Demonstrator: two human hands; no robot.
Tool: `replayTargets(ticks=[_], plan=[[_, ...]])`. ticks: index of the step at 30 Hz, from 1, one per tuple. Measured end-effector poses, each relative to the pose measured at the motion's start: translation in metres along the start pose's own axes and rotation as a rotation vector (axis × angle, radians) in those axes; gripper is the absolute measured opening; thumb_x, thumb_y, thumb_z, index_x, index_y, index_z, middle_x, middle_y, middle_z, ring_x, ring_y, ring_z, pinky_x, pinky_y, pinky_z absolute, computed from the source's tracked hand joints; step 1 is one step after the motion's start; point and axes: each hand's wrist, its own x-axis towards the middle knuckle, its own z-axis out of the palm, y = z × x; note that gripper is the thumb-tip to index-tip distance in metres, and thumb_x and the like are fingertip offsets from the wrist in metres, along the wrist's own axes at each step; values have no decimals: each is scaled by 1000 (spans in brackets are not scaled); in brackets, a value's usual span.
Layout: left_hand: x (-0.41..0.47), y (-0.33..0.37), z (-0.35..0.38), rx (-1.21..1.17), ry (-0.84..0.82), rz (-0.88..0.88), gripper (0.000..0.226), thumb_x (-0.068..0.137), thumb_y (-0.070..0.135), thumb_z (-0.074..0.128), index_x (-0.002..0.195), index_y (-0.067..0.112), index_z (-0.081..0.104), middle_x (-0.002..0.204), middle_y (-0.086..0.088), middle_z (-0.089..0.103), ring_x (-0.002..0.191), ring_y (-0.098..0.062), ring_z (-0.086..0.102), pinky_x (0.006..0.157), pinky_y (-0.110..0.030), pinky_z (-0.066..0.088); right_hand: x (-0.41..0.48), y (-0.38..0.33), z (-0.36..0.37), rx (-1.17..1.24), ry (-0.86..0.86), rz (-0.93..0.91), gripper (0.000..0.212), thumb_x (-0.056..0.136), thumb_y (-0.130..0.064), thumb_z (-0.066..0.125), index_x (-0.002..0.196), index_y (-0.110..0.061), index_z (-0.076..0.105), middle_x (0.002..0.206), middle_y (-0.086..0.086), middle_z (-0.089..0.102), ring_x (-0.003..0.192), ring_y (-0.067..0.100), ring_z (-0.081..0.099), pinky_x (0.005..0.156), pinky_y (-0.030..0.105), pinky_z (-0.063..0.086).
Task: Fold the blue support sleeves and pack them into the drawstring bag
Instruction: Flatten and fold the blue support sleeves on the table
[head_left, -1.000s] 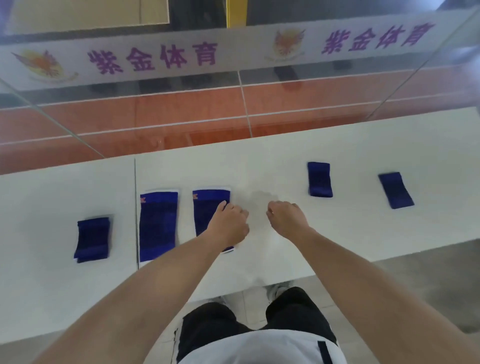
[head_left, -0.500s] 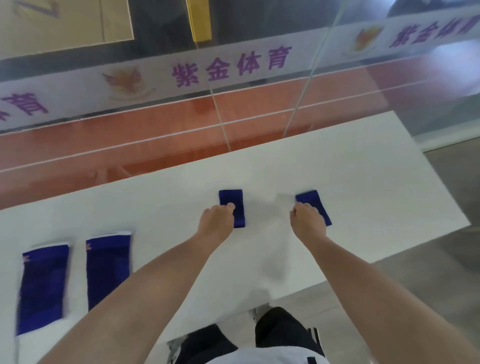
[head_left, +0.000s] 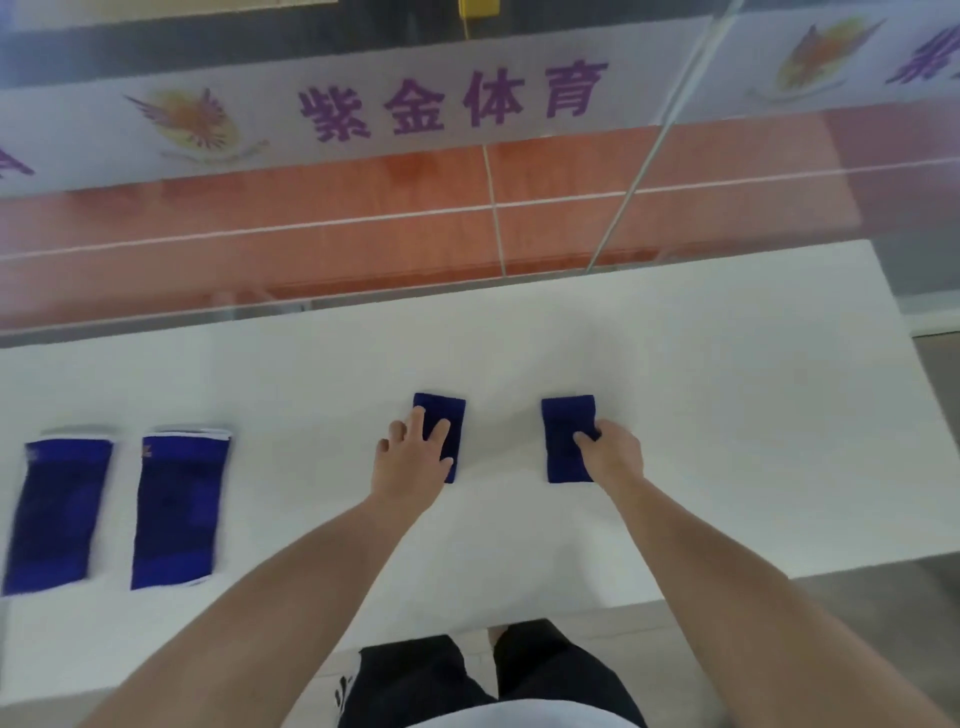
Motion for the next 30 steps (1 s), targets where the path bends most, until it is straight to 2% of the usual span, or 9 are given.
replayTargets(ticks=[3, 6, 9, 12, 15, 19, 23, 27, 30], plan=[[-13, -18, 1, -26, -22, -6, 52, 98, 44, 48, 144, 26, 35, 153, -10, 23, 125, -32, 40, 100, -41, 40, -15, -38, 11, 66, -138, -125, 26, 101, -22, 49, 75, -18, 48, 75, -3, 53, 72, 20, 51, 61, 30, 38], [-24, -39, 0, -232, 75, -63, 36, 98, 33, 51, 131, 20, 52, 137, -3, 46, 117, -26, 48, 97, -37, 42, -32, -75, 24, 164, -311, -183, 18, 100, -18, 51, 92, -6, 62, 77, 0, 58, 71, 19, 53, 63, 28, 42], [-29, -62, 0, -371, 113, -119, 20, 98, 19, 49, 111, 12, 62, 112, -5, 61, 101, -25, 56, 85, -33, 45, -48, -104, 44, 227, -462, -164, 16, 100, -16, 51, 103, -10, 66, 78, 1, 58, 64, 16, 49, 59, 27, 40], [-32, -81, -3, -541, 59, -198, 16, 96, 15, 48, 91, 8, 61, 93, -7, 63, 85, -27, 60, 70, -30, 41, -60, -124, 67, 205, -540, -161, 17, 101, -12, 47, 101, -14, 64, 78, 0, 57, 64, 15, 47, 57, 25, 38], [-35, -93, -3, -730, 48, -268, 10, 95, 18, 53, 86, 14, 52, 82, -1, 60, 71, -21, 54, 61, -29, 38, -62, -131, 88, 176, -564, -164, 17, 101, -10, 46, 101, -13, 63, 76, 0, 55, 64, 15, 45, 54, 24, 34], [-36, -96, 2, -953, 38, -299, 6, 94, 15, 50, 92, 17, 54, 85, -2, 66, 71, -15, 58, 56, -24, 40, -56, -130, 107, 71, -499, -171, 15, 99, -13, 52, 94, -6, 65, 75, 7, 58, 60, 17, 51, 54, 28, 40], [-33, -87, 5, -928, 12, -253, 16, 98, 16, 43, 103, 16, 58, 96, -1, 66, 85, -20, 61, 68, -28, 46, -55, -122, 119, -143, -273, -221, 18, 91, -19, 63, 79, -9, 56, 76, 8, 62, 67, 24, 57, 67, 41, 54], [-33, -72, 1, -883, 10, -213, 17, 93, 10, 41, 91, 9, 57, 90, -7, 68, 85, -30, 64, 71, -41, 52, -67, -119, 126, -147, -100, -288, 5, 91, -11, 61, 86, -10, 58, 82, 4, 62, 73, 22, 56, 63, 34, 48], [-36, -65, 2, -900, 12, -232, 12, 95, 13, 45, 91, 17, 56, 96, -7, 69, 90, -28, 65, 77, -42, 54, -77, -118, 136, -116, -83, -317, 23, 92, -8, 57, 72, -17, 51, 71, -2, 56, 64, 18, 51, 51, 26, 35]])
